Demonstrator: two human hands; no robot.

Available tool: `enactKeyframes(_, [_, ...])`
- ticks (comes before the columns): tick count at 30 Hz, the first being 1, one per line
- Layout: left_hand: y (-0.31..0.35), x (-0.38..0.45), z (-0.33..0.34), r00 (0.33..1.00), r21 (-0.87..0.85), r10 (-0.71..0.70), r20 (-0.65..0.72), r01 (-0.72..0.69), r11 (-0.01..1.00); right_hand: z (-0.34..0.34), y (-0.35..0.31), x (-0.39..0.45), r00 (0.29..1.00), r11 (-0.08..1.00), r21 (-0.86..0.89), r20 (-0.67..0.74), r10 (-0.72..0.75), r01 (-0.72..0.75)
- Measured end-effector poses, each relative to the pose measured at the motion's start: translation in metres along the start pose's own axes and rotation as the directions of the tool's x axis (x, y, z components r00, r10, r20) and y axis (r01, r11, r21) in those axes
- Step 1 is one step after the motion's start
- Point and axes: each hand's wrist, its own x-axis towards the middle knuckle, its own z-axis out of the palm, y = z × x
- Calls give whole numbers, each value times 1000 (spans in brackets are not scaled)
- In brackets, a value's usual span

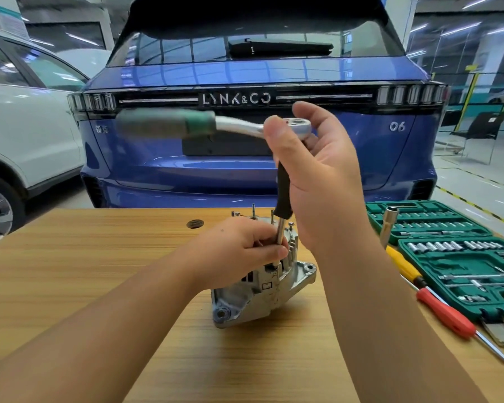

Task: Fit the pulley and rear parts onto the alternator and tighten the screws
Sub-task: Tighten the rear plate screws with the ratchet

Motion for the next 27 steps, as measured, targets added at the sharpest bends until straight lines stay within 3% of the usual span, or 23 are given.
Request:
enactKeyframes(3, [2, -1, -1, 1000, 21, 27, 3, -27, 999, 3, -1, 0, 996, 999, 21, -77, 32, -31])
enactKeyframes(9, [-2, 0, -3, 1000, -17, 26, -16, -26, 1000, -7, -11, 5, 955, 907, 311, 179, 236, -283])
enactKeyframes(16, [-2, 0, -4, 1000, -13, 20, -10, -20, 1000, -16, -14, 8, 898, 714, 545, 238, 371, -439])
enactKeyframes(21, [-2, 0, -5, 1000, -1, 16, -3, -16, 1000, -8, -6, 5, 978, 835, 512, 63, 199, -203])
enactKeyframes(24, [1, 0, -5, 1000, 8, 13, -2, -13, 1000, 1, -1, -1, 988, 978, 169, -111, -104, 122])
enactKeyframes(26, [2, -1, -6, 1000, 13, 30, 0, -30, 999, 5, -1, -7, 972, 970, -85, -42, -231, 227])
enactKeyframes(27, [2, -1, -6, 999, 8, 37, -3, -37, 999, 6, -4, -7, 980, 973, -114, 28, -197, 199])
